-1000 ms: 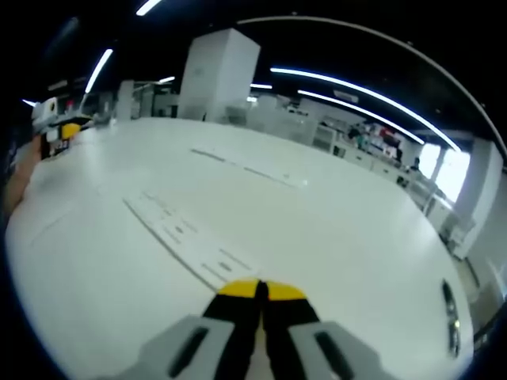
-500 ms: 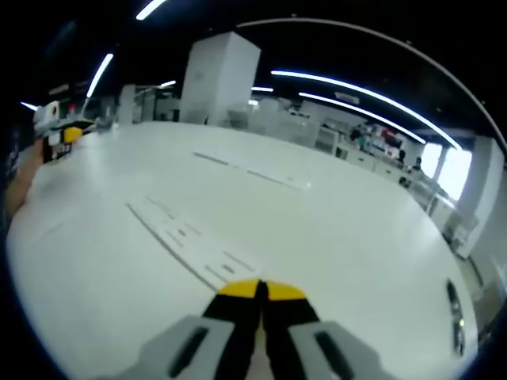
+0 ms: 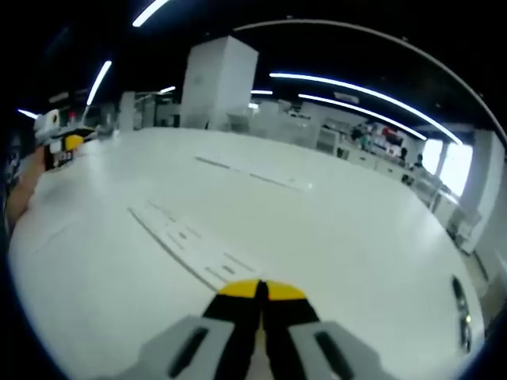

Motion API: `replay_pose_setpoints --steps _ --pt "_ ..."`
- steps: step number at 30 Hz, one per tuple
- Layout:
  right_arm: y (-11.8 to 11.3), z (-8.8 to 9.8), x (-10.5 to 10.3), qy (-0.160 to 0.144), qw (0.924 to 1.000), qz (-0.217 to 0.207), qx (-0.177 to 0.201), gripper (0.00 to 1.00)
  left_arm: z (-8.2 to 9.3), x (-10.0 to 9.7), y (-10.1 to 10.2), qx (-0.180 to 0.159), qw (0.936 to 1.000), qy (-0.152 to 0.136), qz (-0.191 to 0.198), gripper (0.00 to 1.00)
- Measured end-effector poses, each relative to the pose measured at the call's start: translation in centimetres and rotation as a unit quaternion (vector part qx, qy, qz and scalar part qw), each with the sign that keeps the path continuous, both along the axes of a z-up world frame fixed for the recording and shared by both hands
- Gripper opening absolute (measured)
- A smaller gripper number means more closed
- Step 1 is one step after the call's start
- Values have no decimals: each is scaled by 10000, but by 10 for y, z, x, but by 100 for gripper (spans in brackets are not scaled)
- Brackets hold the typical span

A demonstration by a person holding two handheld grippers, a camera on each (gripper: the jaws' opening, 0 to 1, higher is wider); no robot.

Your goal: Locate the socket holder cover, grip the socket holder cover, clip it into the socket holder slot.

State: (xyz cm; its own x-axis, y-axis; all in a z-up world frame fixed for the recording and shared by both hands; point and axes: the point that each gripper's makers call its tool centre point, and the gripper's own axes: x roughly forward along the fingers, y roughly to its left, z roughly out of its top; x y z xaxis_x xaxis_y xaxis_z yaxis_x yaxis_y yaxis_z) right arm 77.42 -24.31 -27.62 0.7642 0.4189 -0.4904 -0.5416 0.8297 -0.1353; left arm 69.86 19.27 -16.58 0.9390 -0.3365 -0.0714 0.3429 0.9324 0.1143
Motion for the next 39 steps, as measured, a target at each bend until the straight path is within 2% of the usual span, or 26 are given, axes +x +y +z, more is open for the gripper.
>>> replay_pose_setpoints --steps 22,39 --pt "3 -1 1 -39 10000 -38 -4 4 1 0 0 6 10000 -23 -11 48" --pt "3 -2 0 -99 9998 15 -149 4 1 0 1 23 10000 -30 11 48"
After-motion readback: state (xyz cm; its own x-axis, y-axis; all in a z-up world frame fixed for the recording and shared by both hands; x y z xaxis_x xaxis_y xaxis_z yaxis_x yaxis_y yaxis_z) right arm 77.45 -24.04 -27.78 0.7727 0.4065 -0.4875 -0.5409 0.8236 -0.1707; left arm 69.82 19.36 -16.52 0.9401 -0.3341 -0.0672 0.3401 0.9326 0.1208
